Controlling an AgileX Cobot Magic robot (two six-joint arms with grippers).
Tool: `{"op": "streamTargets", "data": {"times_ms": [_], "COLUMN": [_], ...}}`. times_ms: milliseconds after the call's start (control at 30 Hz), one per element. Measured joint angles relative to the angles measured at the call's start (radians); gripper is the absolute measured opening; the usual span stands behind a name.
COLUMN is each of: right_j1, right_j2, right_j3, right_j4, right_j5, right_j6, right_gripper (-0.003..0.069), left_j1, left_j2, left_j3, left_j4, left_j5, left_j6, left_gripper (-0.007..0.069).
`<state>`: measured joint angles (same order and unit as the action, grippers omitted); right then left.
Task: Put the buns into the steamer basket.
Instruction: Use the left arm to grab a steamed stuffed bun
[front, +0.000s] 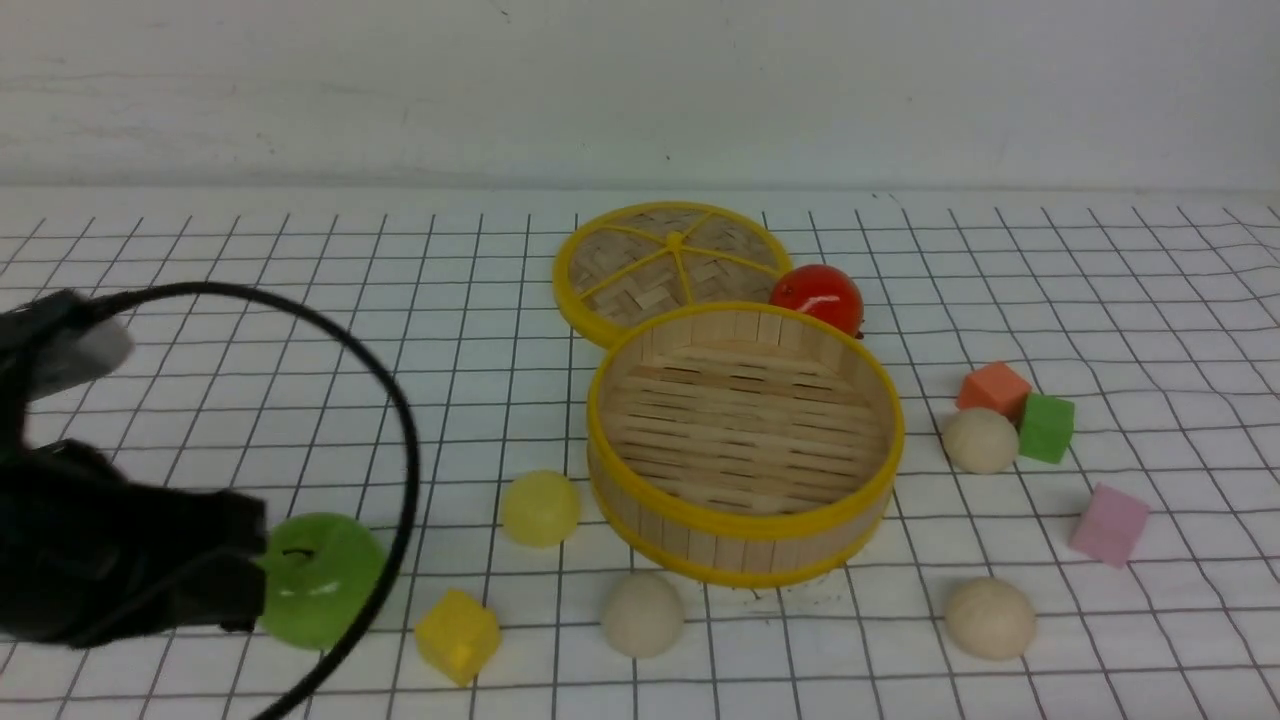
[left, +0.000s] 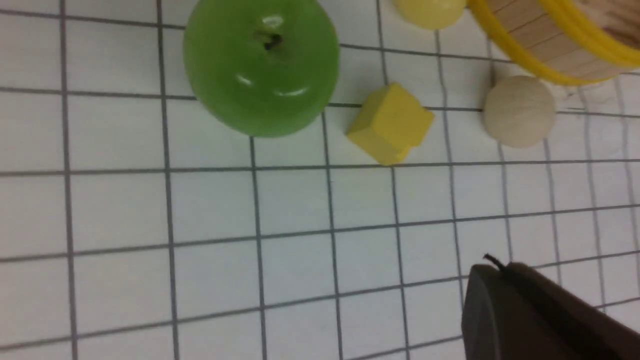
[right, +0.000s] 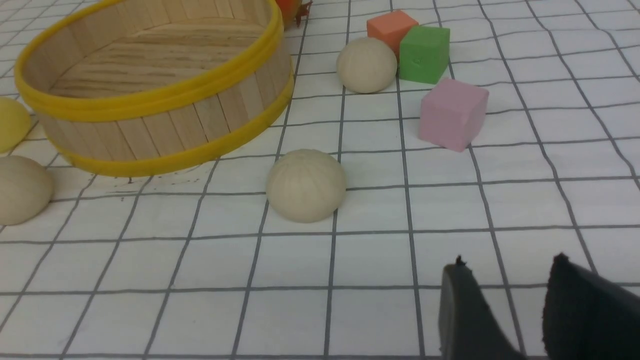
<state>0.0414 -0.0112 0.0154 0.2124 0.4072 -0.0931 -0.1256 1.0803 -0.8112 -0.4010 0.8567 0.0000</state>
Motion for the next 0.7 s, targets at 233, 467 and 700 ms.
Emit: {"op": "streamTargets", "data": {"times_ms": [233,467,700], "right_j1": [0.000,0.000,0.000], "right_j2": [0.000,0.000,0.000], "right_j3": [0.000,0.000,0.000], "right_j4": [0.000,0.000,0.000], "right_j5": [0.000,0.000,0.000], "right_j6": [0.000,0.000,0.000], "right_gripper": [0.0239,0.0239,0.0239], "left_j1": [-0.308,-0.408,-0.408], "left_j2": [0.310,0.542,0.699], "left_j3": [-0.224,-0.435,-0.547], "left_j4": [0.136,0.386,0.456], "left_j5": [0.003,-0.034,-0.061], "left_j6": [-0.073,-0.189,-0.198], "left_gripper": [-0.0013,-0.0013,0.0085]}}
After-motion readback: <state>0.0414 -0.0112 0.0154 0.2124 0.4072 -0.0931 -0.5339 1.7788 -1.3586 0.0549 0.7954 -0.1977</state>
